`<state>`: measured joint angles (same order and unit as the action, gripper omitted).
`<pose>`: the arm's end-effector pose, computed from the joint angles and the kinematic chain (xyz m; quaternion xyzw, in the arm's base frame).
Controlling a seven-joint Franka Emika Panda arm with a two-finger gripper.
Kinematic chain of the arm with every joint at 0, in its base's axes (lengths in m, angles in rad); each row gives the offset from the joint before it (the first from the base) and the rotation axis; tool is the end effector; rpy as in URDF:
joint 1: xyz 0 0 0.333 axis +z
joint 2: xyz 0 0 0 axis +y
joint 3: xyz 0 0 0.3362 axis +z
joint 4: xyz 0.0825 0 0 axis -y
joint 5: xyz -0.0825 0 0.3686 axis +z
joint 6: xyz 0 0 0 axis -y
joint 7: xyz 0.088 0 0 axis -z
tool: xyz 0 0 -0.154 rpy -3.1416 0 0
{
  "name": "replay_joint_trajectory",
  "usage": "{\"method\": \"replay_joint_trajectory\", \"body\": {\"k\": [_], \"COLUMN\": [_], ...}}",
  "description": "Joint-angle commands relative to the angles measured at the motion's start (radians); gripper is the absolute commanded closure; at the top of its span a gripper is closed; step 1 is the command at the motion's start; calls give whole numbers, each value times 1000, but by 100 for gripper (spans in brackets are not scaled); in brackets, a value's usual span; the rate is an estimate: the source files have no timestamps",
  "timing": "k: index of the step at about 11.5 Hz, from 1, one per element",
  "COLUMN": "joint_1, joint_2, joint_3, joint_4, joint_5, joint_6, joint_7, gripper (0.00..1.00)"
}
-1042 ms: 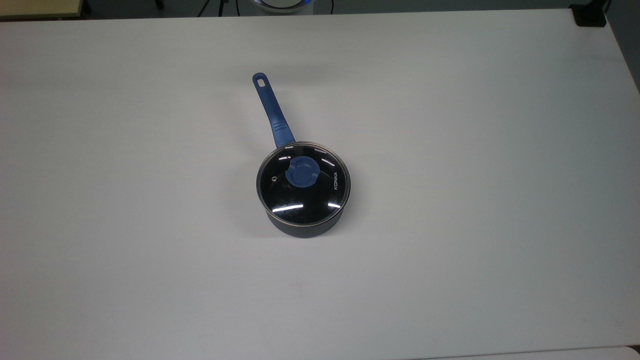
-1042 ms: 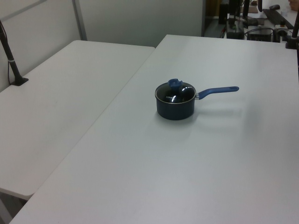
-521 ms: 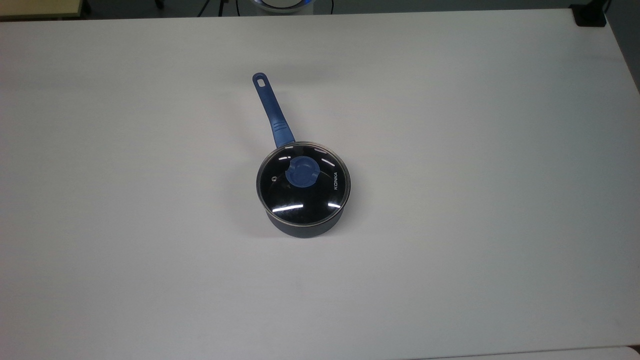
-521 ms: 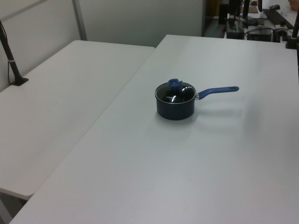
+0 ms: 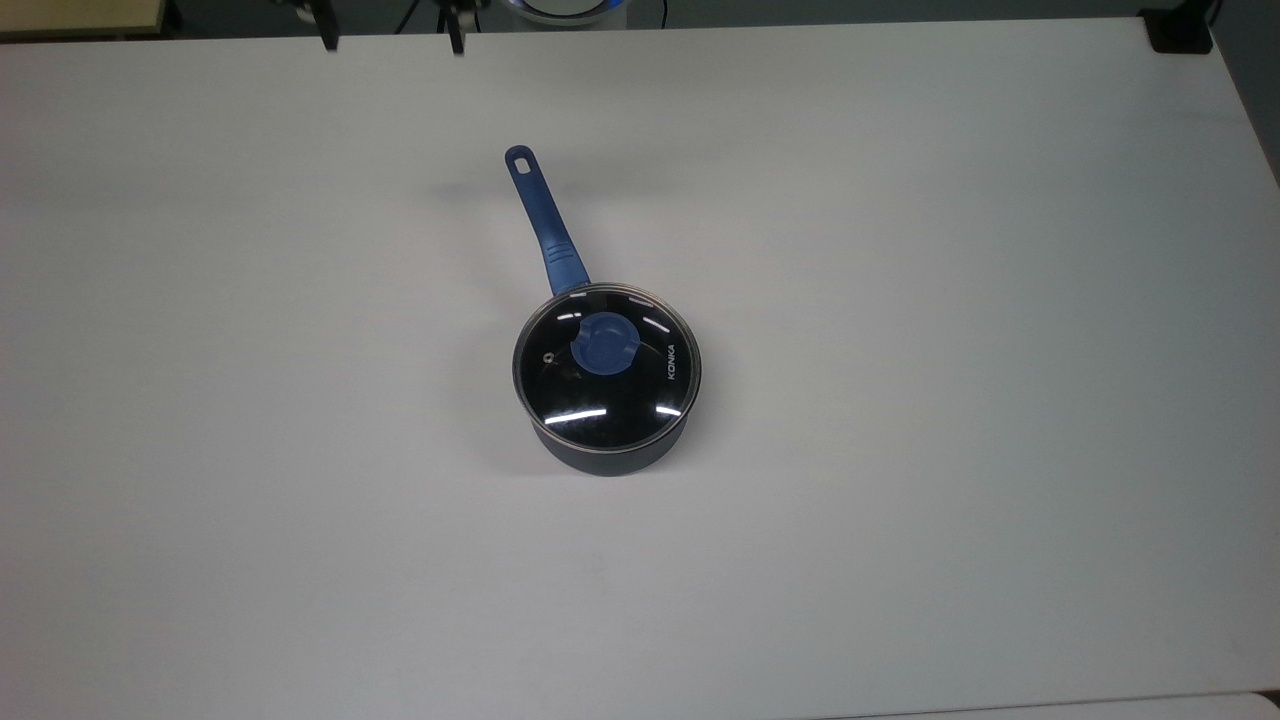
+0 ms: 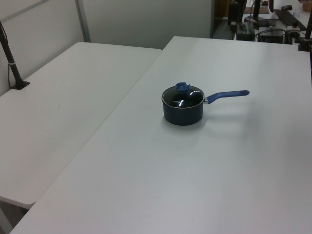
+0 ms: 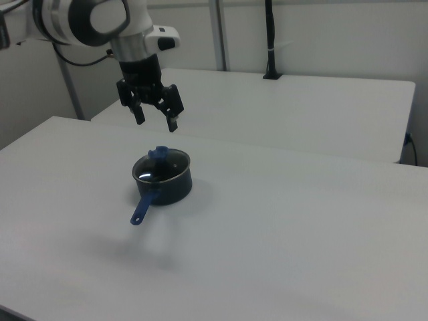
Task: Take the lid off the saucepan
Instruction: 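Move the open gripper down over the blue knob of the glass lid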
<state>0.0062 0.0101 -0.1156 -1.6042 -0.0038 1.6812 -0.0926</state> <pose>0.5525 -0.0609 0.5870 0.9994 -0.0082 0.0331 0.0058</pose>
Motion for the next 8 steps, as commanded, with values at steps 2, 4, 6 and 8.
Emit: {"method": "replay_joint_trajectory", "body": {"k": [2, 4, 6, 8], "joint_1": [63, 90, 130, 141], "joint_2": [112, 177, 247, 298], "joint_3": [25, 31, 34, 53], "joint_4": [13, 17, 17, 20], "joint_5": [50, 51, 41, 30], "joint_6": [179, 270, 383, 391], "joint_7": [258, 365, 430, 481], "gripper": [0, 0, 0, 0]}}
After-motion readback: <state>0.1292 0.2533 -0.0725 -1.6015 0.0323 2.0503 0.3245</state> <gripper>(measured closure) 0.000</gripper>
